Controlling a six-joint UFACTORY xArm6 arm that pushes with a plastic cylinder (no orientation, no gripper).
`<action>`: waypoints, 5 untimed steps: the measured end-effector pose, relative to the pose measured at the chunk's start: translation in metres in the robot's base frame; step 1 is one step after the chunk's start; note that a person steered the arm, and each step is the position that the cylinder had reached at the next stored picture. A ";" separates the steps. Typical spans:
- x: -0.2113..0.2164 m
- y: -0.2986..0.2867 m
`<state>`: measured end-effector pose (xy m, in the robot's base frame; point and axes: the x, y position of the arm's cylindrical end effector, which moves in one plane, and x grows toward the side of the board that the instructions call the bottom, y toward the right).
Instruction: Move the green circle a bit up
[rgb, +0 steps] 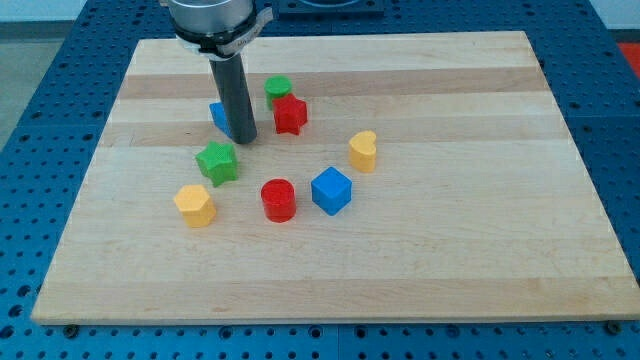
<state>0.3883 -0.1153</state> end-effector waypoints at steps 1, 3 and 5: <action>-0.019 0.007; -0.028 0.011; -0.077 0.024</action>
<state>0.3112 -0.0916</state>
